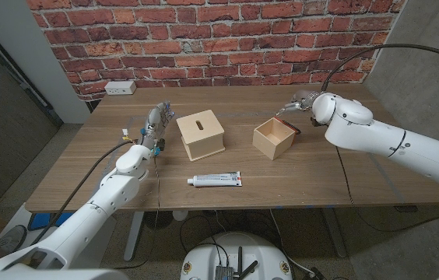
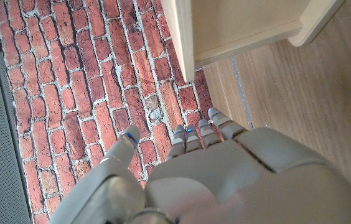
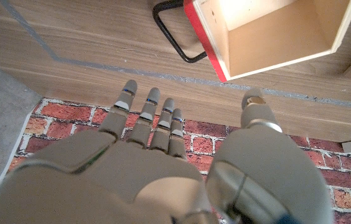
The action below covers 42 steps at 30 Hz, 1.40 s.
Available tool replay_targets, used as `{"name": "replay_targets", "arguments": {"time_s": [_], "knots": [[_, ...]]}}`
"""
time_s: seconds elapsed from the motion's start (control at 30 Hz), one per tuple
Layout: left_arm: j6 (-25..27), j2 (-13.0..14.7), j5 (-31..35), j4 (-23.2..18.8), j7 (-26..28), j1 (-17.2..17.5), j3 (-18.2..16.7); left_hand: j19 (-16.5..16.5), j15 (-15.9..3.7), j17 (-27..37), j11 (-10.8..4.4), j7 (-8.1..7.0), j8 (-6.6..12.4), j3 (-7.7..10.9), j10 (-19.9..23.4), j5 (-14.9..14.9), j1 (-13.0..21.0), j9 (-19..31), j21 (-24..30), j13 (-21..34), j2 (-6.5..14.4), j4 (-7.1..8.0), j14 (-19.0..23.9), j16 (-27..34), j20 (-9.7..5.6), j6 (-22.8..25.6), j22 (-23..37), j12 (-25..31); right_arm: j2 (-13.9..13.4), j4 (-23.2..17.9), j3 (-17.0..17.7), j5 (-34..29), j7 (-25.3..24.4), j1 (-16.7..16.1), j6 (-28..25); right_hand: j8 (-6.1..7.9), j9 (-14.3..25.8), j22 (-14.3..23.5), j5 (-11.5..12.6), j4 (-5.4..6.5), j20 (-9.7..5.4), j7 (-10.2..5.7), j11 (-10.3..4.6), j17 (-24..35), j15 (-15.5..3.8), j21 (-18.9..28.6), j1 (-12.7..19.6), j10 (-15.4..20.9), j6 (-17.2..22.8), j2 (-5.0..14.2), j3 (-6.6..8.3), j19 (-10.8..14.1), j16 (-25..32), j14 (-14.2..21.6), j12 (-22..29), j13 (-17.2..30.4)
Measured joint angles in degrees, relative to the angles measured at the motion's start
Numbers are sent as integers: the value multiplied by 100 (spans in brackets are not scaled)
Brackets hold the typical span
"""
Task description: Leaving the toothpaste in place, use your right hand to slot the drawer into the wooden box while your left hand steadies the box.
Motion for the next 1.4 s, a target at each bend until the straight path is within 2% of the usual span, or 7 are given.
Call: {"name": "replay_targets", "arguments": {"time_s": [0.4, 0.77, 0.93, 1.03, 1.27, 1.4], "knots": [[15, 35, 2, -105, 79, 82, -30, 0, 0, 14, 0, 0, 0, 0, 0, 0, 0, 0, 0, 0, 0, 0, 0, 0, 0, 0, 0, 0, 73, 34, -445, -220, 490, 391, -162, 15, 4, 0, -39, 28, 6, 122, 61, 24, -30, 0, -62, 1, 83, -62, -28, -6, 34, 80, 0, 43], [25, 46, 2, -143, 88, 114, -41, 0, 0, 14, 0, -32, 0, -1, 0, 0, 0, 0, 0, 0, 0, 1, 0, 0, 0, 31, 0, 0, 238, 123, -1020, -570, 909, 782, -379, 48, 31, 10, -39, 28, -107, 132, 62, 53, -154, 23, -62, 101, 136, -62, -28, 107, 120, 216, 22, 99], [34, 55, 1, -155, 88, 119, -44, 0, -21, 14, 0, -32, 0, 0, 0, 0, 0, 0, 0, 0, 0, 1, 21, 0, 0, 31, 0, 0, 293, 159, -1190, -675, 1011, 887, -465, 77, 54, 30, -39, 38, -188, 120, -2, 74, -207, 50, -27, 207, 210, -92, -19, 188, 165, 328, 44, 133], [45, 58, -2, -159, 89, 119, -45, 0, -21, 14, 0, -32, 0, -1, -1, 0, 0, 0, 0, 0, 0, 1, 20, 0, 0, 31, 0, 0, 346, 200, -1316, -746, 1051, 958, -528, 99, 54, 29, -39, 34, -218, 132, -36, 80, -252, 50, 38, 241, 257, -22, 13, 219, 201, 374, 88, 155], [49, 45, -18, -150, 83, 119, -46, 0, -21, 13, 16, -32, 0, -1, 15, 0, 0, 0, 0, 0, 0, 1, 20, 0, 0, 31, 0, 0, 436, 292, -1480, -831, 1055, 1034, -640, 184, 88, 29, -39, -5, -327, 35, -108, 112, -407, 85, 265, 457, 436, -10, 51, 371, 322, 574, 142, 215], [49, 26, -22, -126, 81, 119, -45, 0, -21, 13, 20, -32, 0, -1, 19, 0, 0, 0, 0, 0, 0, 1, 20, 0, 0, 31, 0, 0, 482, 348, -1556, -866, 989, 1043, -675, 248, 107, 29, -39, -6, -413, -22, -231, 144, -422, 107, 405, 596, 564, -13, 96, 519, 406, 731, 202, 265]]}}
